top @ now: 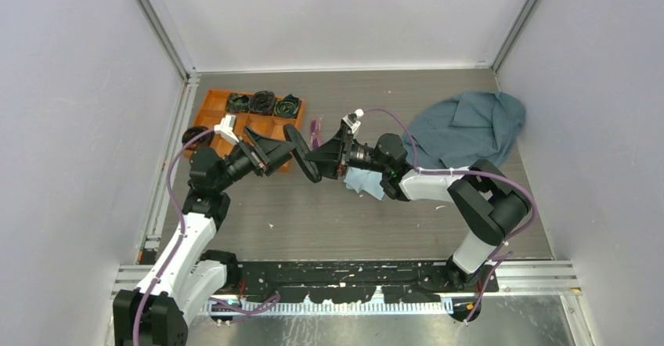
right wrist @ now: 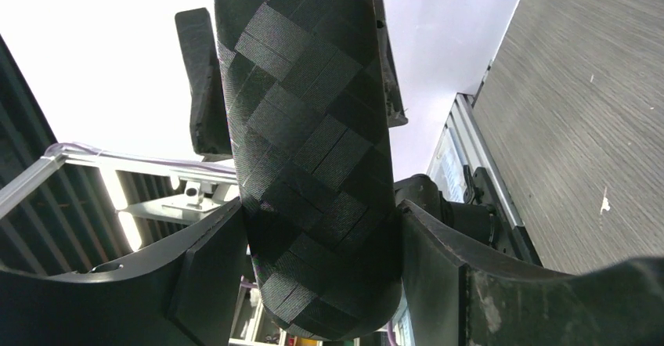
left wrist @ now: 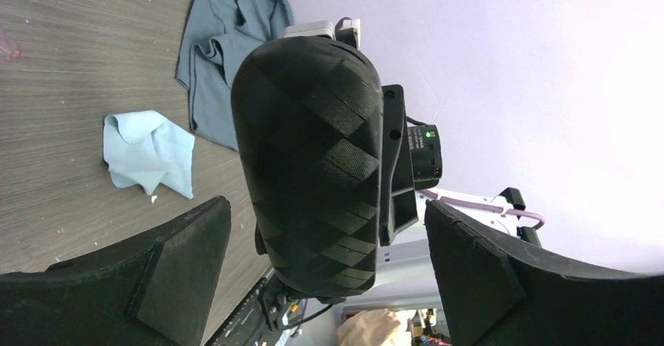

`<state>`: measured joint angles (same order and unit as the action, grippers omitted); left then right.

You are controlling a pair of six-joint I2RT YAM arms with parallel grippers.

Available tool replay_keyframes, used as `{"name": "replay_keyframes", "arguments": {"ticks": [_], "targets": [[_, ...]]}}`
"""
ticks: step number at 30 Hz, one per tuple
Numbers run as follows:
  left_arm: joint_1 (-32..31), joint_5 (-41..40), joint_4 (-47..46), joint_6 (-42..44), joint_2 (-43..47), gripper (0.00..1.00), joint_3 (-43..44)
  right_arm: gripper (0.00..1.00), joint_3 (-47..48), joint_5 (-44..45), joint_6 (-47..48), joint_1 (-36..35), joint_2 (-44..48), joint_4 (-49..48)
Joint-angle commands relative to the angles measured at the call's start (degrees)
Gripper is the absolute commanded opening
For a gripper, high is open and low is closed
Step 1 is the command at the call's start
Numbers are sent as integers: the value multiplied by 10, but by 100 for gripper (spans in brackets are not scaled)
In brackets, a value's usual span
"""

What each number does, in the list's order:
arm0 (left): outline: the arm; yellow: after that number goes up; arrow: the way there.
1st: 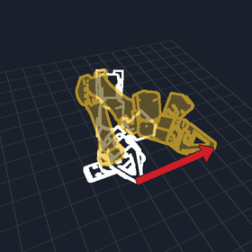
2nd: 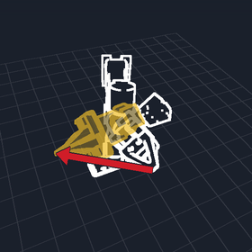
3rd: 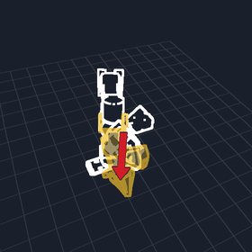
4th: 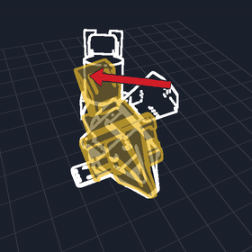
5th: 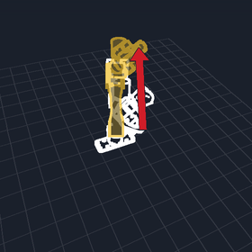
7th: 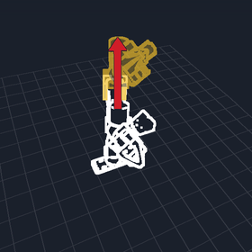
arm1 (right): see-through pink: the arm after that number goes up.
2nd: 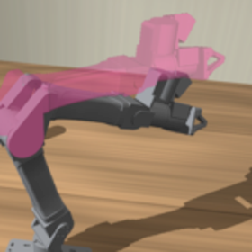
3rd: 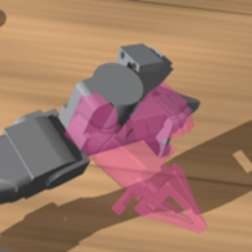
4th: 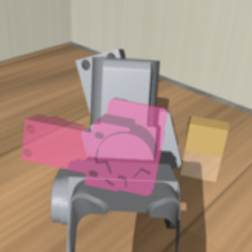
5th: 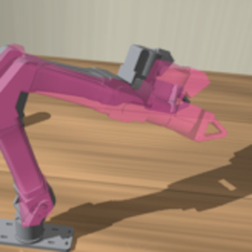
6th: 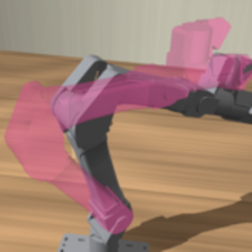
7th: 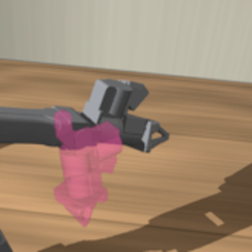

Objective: Organize the sunglasses
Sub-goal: Pick up the sunglasses case from the center of the board, then open the sunglasses case.

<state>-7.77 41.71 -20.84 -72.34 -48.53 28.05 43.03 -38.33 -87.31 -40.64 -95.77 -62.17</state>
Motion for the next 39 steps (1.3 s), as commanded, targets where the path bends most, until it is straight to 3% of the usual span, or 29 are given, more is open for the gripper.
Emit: {"name": "replay_keyframes", "arguments": {"ticks": [1, 10, 20, 27, 30, 34, 38, 39], "targets": [[6, 11, -50, -20, -1, 94, -6, 12, 7, -17, -15, 2, 15, -66], [7, 0, -62, -30, -8, 88, -4, 12, 13, -32, -40, -1, 2, -98], [7, 1, -74, -41, -16, 87, -4, 12, 19, -41, -46, -11, -13, -114], [7, -3, -77, -50, -16, 78, -9, 12, 13, -39, -44, -13, -19, -115], [7, -4, -76, -52, -17, 67, -12, 12, 11, -40, -44, -13, -20, -115], [7, -6, -70, -51, -15, 46, -15, 15, 10, -38, -42, -13, -17, -114], [7, -5, -60, -45, -13, 13, -14, 36, 9, -33, -43, -13, -14, -111], [7, -3, -56, -43, -13, 8, -14, 42, 10, -33, -44, -13, -14, -111]]}}
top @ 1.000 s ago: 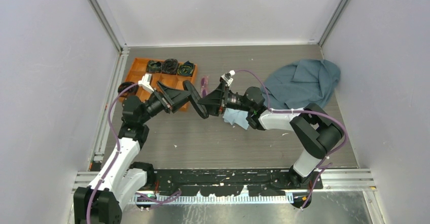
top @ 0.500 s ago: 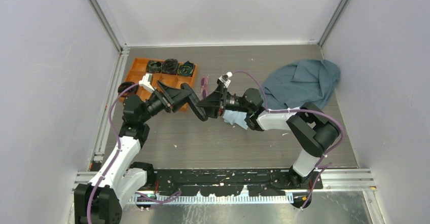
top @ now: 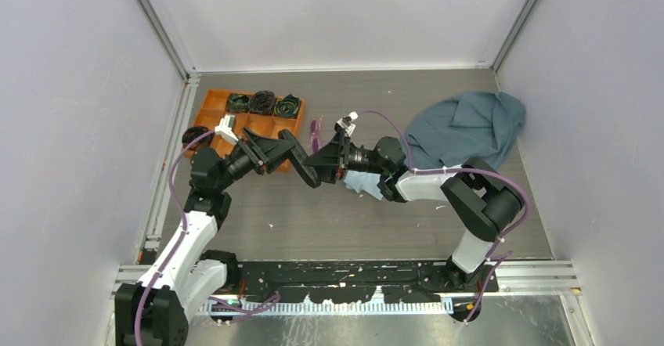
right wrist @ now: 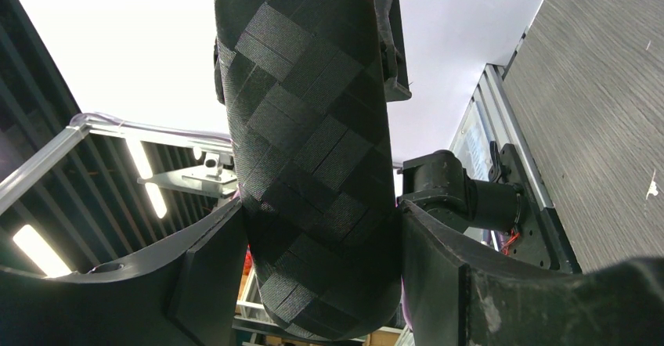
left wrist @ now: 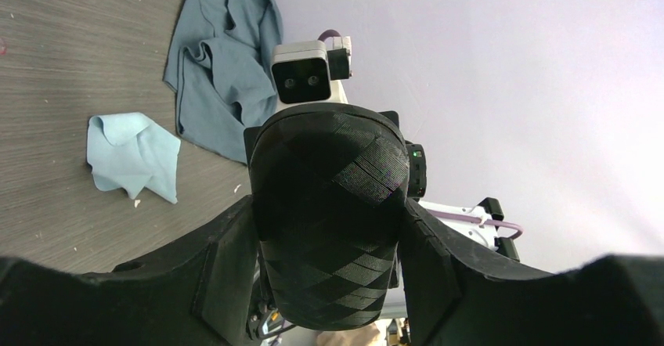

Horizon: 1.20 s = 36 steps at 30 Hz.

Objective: Organize the sunglasses
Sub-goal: Open the sunglasses case.

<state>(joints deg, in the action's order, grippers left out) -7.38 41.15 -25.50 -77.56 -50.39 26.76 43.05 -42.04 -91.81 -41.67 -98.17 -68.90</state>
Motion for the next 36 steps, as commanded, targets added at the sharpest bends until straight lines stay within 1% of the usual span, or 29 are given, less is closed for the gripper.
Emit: {"name": "replay_keyframes", "arguments": {"ticks": [1, 2, 3, 7, 9, 10, 19, 22, 23, 25, 28, 30, 31, 33, 36], "targets": [[3, 4, -9, 9, 4, 4, -1, 46, 11, 4, 0, -3, 9, -45], [3, 7, -9, 9, 4, 1, 0, 49, 13, 4, -1, -3, 10, -46], [3, 10, -9, 10, 4, 1, 1, 51, 14, 4, -1, -3, 10, -46], [4, 13, -9, 10, 4, 1, 2, 61, 15, 7, 0, -3, 10, -44], [4, 15, -9, 11, 5, 0, 3, 70, 13, 9, 1, -3, 9, -42], [4, 16, -9, 11, 5, 0, 2, 72, 13, 10, 1, -3, 8, -43], [4, 23, -10, 11, 4, 0, 2, 79, 27, 13, 0, -3, 1, -44], [4, 24, -11, 10, 6, 0, 3, 80, 30, 13, 0, -3, -3, -43], [4, 24, -11, 10, 7, 0, 3, 78, 30, 14, -1, -3, -4, -44], [4, 26, -12, 10, 8, 1, 4, 69, 29, 15, -1, -3, -8, -44], [4, 28, -10, 11, 12, 0, 5, 40, 27, 21, -7, -3, -13, -51], [4, 28, -10, 12, 14, 1, 4, 28, 25, 27, -18, -2, -20, -69], [4, 29, -10, 12, 15, 1, 4, 25, 24, 28, -28, -1, -26, -78], [4, 32, -15, 12, 16, 0, 4, 20, 21, 36, -59, 2, -42, -128], [5, 39, -44, 8, 19, 0, 1, 16, 20, 35, -69, 4, -50, -131]]}}
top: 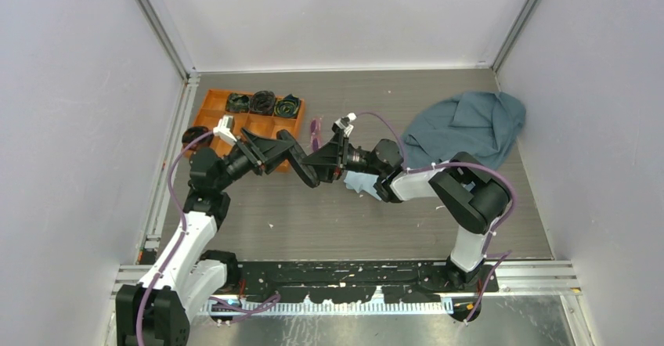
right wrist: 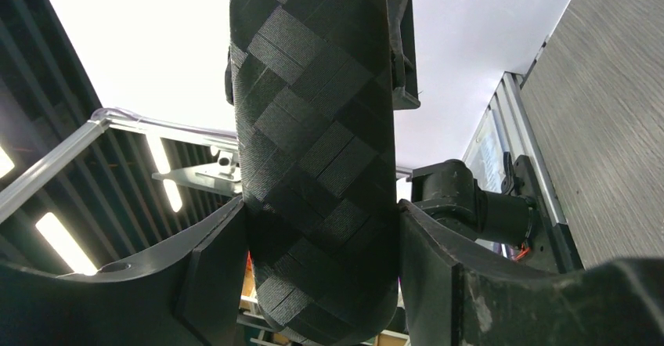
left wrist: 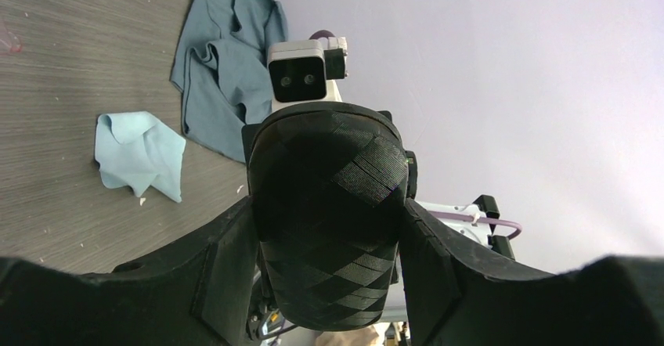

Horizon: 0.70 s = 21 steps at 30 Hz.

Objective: Organize the sunglasses
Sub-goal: Open the sunglasses case.

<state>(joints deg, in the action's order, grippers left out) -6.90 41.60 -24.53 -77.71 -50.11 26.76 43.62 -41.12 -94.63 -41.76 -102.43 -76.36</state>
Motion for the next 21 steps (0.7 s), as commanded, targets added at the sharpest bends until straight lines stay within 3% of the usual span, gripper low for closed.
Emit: {"name": "replay_keyframes", "arguments": {"ticks": [1, 11, 21], "targets": [[0, 35, -61, 8, 17, 0, 0, 16, 12, 26, -41, 5, -6, -57], [1, 40, -177, -19, 30, 0, -15, 14, 31, 46, -134, 18, -13, -57], [1, 53, -205, -6, 71, 0, 0, 14, 54, 50, -192, 21, -21, -57]]}}
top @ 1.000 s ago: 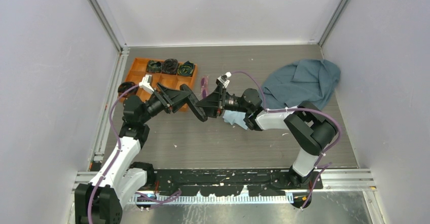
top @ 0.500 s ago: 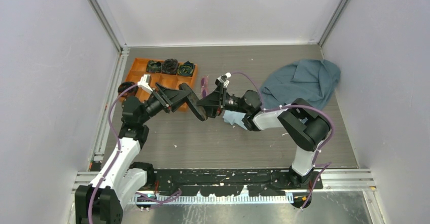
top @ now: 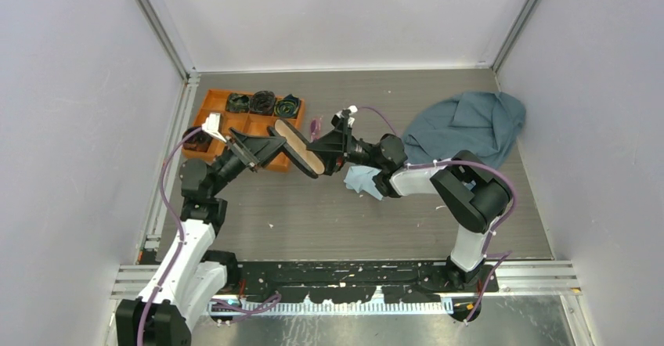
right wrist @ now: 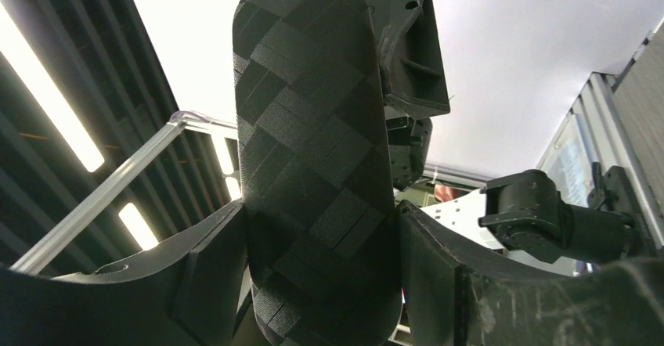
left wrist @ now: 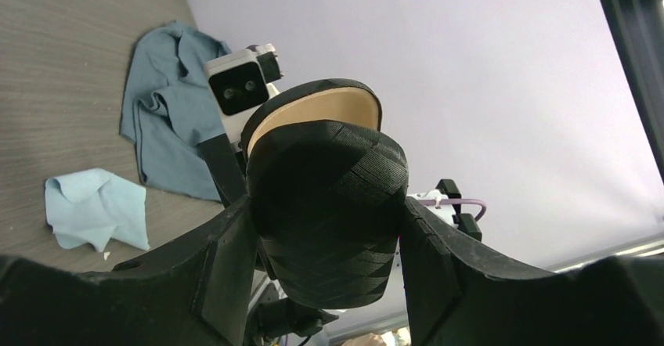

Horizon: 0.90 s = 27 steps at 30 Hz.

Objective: Organize the sunglasses
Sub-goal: Open the sunglasses case.

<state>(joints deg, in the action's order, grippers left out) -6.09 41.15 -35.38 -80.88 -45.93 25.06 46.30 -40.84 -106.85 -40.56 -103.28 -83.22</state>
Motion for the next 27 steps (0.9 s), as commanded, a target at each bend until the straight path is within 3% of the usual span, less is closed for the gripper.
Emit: {"name": "replay_keyframes", "arguments": {"ticks": [1, 27], "targets": [[-7, 59, -101, 27, 33, 0, 18, 14, 29, 47, -74, 9, -15, 11], [-7, 90, -187, 8, 94, 0, 39, 24, 24, 51, -112, 16, -58, 10]]}}
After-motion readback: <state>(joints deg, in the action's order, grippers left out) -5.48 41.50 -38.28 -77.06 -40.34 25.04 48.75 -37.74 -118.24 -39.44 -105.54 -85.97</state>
